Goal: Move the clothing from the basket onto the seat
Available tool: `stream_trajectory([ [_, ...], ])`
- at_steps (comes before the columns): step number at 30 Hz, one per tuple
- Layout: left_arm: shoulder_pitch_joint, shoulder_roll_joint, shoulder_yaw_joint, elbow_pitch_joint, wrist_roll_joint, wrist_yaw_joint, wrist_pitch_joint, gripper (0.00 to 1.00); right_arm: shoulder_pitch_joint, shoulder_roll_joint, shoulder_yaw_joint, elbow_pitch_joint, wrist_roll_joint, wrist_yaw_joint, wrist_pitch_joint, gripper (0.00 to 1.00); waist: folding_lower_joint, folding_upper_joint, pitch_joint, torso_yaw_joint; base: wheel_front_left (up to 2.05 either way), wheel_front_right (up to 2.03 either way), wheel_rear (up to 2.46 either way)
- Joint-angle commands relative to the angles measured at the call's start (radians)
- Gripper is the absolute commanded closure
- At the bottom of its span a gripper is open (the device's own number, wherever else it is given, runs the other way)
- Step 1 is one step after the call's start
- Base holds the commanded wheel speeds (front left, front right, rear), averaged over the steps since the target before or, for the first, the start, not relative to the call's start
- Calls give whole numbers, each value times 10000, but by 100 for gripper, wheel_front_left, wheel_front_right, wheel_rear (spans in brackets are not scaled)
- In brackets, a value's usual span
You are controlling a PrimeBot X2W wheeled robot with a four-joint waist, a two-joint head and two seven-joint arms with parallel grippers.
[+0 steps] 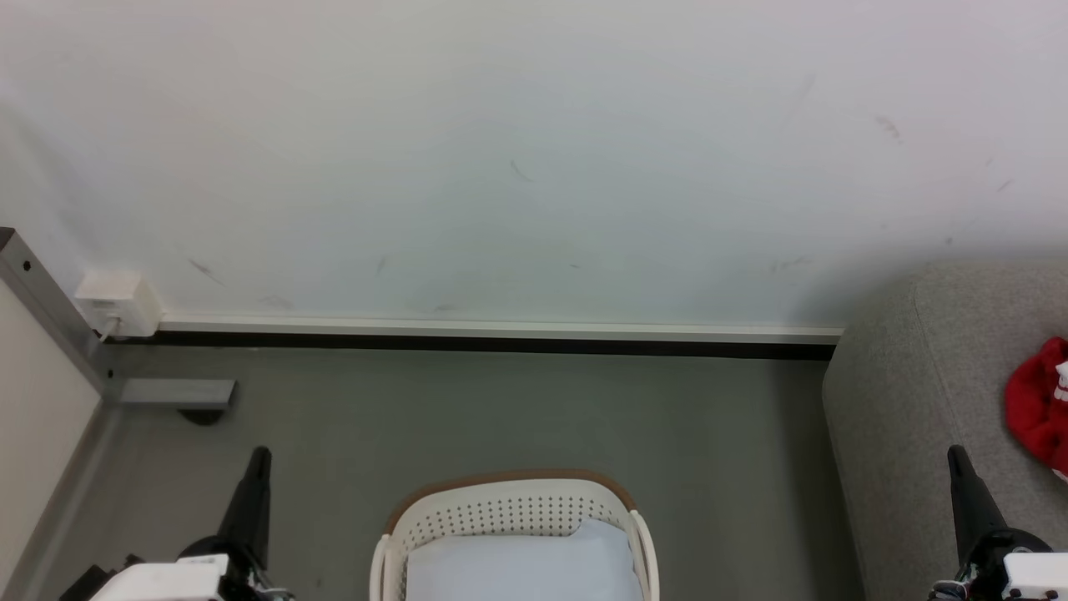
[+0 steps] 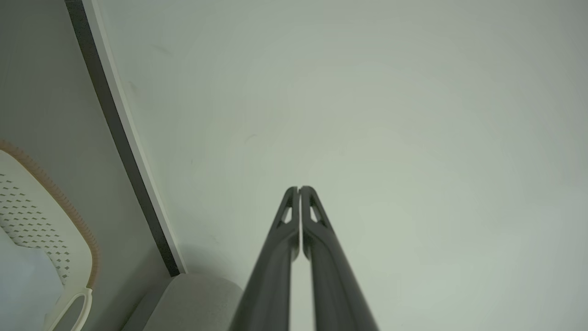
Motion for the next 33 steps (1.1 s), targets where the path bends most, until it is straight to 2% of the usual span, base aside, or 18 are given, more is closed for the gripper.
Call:
stream_trajectory([
  [1, -95, 24, 43, -41, -222, -61, 74, 100, -124, 12, -74, -59, 255, -20, 64, 100, 0, 0, 10, -2, 0, 0, 0],
  [33, -102, 22, 45, -43, -409, -55, 119, 100, -143, 30, -119, -52, 323, -21, 111, 100, 0, 0, 26, -5, 0, 0, 0],
])
